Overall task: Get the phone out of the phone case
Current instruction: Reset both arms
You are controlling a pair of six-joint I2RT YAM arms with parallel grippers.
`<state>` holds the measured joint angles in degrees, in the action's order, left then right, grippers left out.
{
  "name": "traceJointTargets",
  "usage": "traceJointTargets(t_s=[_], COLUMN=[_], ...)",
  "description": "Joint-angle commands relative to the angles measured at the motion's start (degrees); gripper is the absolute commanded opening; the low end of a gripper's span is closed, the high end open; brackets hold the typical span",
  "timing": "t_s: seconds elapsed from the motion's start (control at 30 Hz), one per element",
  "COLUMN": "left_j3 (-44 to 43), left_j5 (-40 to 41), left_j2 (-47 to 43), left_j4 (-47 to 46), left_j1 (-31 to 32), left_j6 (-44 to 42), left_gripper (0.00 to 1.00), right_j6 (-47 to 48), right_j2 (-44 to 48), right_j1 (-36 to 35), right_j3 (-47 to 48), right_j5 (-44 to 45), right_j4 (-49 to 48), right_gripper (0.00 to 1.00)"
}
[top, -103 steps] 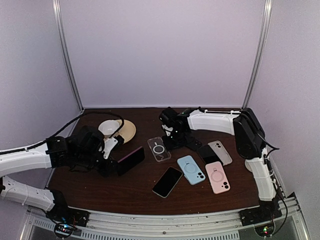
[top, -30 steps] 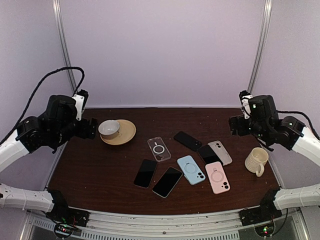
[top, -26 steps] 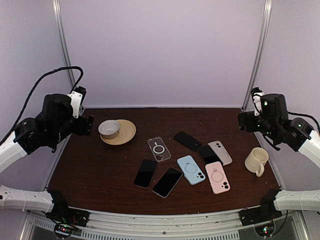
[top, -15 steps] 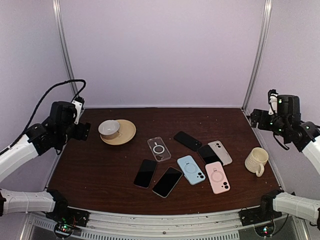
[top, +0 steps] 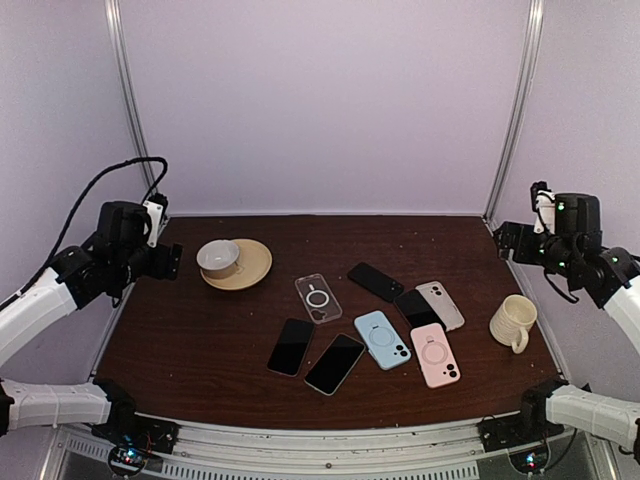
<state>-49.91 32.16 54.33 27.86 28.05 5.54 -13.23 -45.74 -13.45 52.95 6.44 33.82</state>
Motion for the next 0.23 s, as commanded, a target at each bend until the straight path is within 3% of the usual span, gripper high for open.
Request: traceJointTargets(t_s=[0.0, 0.2], left_j3=[-0.02, 0.33], left_j5=[-0.98, -1.05], left_j2=[-0.78, -1.19], left_j4=[-2.54, -2.49], left_j1=[-0.54, -0.54], left_j6=[0.70, 0.52], left_gripper=[0.98, 0.97], right_j6=[0.81, 0.40], right_j2=[0.91, 0.43], right_j1=[0.35, 0.35], right_j3=[-0.02, 0.61], right_j5=[-3.28, -3.46], right_j4=[-3.04, -3.06], right_gripper=[0.99, 0.99])
